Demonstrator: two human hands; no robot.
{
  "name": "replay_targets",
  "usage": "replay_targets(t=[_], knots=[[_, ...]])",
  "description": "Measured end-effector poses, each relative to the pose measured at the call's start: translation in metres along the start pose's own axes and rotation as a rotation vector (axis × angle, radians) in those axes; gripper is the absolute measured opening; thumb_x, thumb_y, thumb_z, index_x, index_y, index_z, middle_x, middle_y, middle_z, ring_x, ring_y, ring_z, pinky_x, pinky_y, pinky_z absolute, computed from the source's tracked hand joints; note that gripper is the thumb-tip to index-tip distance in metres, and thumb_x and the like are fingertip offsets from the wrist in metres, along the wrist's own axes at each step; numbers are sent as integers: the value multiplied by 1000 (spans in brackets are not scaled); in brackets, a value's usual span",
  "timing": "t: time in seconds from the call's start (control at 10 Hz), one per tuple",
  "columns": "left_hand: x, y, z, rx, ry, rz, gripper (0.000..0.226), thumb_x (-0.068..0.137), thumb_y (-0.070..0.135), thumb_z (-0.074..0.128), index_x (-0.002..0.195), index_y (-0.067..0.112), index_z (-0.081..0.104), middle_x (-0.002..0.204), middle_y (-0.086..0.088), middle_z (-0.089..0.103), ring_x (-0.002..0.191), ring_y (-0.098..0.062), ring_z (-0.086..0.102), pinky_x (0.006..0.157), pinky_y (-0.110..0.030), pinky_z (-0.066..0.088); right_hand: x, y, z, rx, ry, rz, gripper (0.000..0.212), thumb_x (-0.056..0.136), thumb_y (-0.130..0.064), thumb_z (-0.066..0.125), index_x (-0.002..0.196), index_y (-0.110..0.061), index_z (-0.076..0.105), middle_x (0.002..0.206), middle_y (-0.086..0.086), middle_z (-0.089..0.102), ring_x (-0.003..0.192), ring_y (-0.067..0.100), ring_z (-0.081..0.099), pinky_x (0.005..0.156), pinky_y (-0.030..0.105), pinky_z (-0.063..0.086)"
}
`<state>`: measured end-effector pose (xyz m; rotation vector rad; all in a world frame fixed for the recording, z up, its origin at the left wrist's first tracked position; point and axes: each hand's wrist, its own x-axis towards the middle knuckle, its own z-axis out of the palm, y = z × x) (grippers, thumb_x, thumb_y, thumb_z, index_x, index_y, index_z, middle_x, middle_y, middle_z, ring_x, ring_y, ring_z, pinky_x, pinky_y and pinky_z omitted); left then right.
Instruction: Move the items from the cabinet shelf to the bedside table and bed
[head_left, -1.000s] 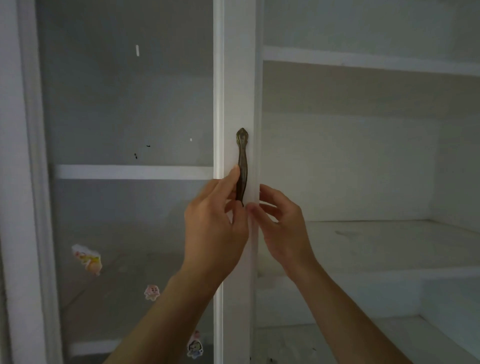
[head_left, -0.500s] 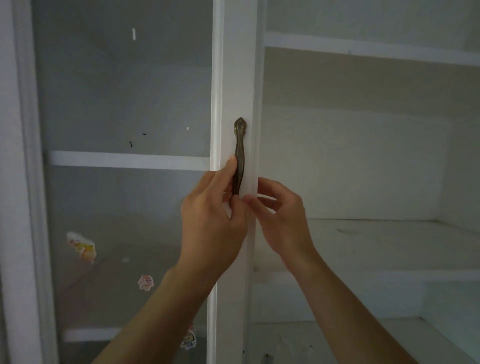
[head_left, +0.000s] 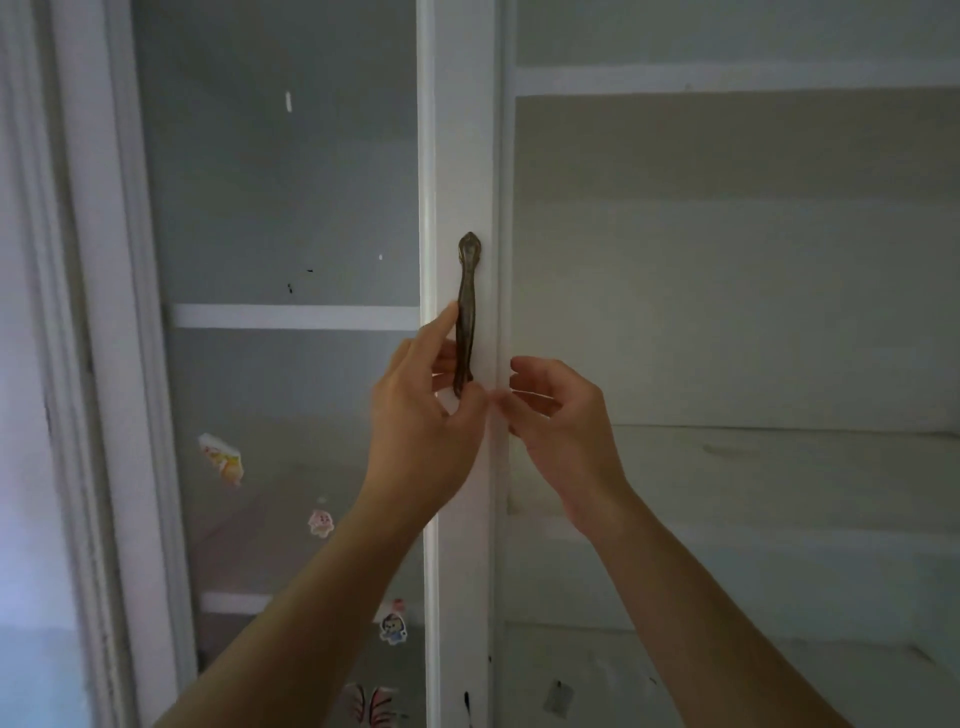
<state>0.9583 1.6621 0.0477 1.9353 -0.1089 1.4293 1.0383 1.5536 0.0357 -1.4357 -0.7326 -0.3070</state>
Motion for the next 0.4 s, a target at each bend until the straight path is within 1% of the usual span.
replay_targets(t=[0.1,0.2,0.3,0.4], knots=[[1,10,0,-77,12,-73,53,92,13,64,140,32,53,104,7,68,99,-4,65,88,-18,53,0,-4,-9,94,-68,40,35,92,-31,69,126,-21,66,109,-10,71,104,8,69,95,43,59],[-8,20,7,-192,37,-144,40,96,31,53,135,22,57,98,5,66,92,-8,63,84,-22,48,-5,-1,-21,153,-215,48,40,93,-39,67,129,-23,63,117,-8,70,112,9,66,101,45,55],[-24,28,12,-226,44,-211,47,94,45,43,133,22,57,114,8,66,111,-7,62,100,-31,47,-17,3,-36,185,-412,16,59,84,-54,64,137,-29,56,130,-12,64,123,5,61,108,41,49],[-37,35,16,-276,101,-304,26,103,42,41,123,35,55,118,13,63,117,-4,59,109,-38,45,-26,4,-52,242,-426,16,66,82,-64,57,140,-34,53,136,-12,60,126,3,58,110,40,48]])
